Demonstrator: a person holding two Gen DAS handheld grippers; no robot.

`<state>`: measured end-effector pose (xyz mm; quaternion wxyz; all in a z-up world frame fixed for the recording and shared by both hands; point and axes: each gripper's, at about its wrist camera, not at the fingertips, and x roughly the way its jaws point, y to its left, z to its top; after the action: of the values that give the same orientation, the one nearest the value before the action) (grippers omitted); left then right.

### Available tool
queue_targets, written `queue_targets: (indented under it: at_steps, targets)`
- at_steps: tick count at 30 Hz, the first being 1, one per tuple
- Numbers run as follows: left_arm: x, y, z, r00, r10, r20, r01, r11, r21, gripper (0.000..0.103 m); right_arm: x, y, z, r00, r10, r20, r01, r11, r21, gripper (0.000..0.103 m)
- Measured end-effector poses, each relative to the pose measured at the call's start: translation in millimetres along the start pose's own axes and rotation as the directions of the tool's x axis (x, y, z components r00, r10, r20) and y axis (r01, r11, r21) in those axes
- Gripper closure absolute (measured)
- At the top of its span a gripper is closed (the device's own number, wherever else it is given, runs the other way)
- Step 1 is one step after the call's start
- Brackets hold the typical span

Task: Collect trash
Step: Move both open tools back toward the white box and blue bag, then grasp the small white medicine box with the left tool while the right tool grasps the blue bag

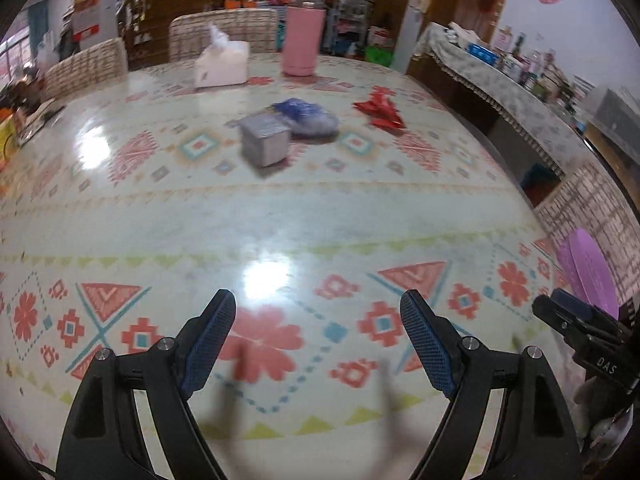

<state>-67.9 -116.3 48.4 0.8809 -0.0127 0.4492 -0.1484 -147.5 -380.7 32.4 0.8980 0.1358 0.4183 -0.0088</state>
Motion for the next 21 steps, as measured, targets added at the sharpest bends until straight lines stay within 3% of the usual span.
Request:
queue_targets:
  at_steps: [5, 9, 15, 21]
  targets:
    - [-0.8, 21.6, 13.9, 1.0, -0.023, 0.017, 0.024, 0.999, -0.044, 0.019, 4.2, 2.6, 5.6, 1.0, 0.014, 0.015, -0.014, 1.0, 0.015, 0.024]
    - [7.2, 33.7, 38.6, 0.999, 0.003, 0.035, -0.001, 0.999, -0.042, 0.019, 12.4, 6.5, 10.4, 0.998, 0.047, 0.029, -0.048, 0.999, 0.026, 0.024]
    - [45.5, 57.6, 95.2, 1.0, 0.025, 0.0, -0.025, 0.992, -0.123, 0.019, 27.0, 10.9, 10.5, 0.997, 0.075, 0.015, -0.075, 0.996, 0.037, 0.024]
    - [87.1, 50.3, 132.0, 0.995, 0.094, -0.032, -0.097, 0.99, -0.103, 0.02, 27.7, 8.3, 10.7, 0.993, 0.111, 0.024, -0.112, 0.993, 0.046, 0.023]
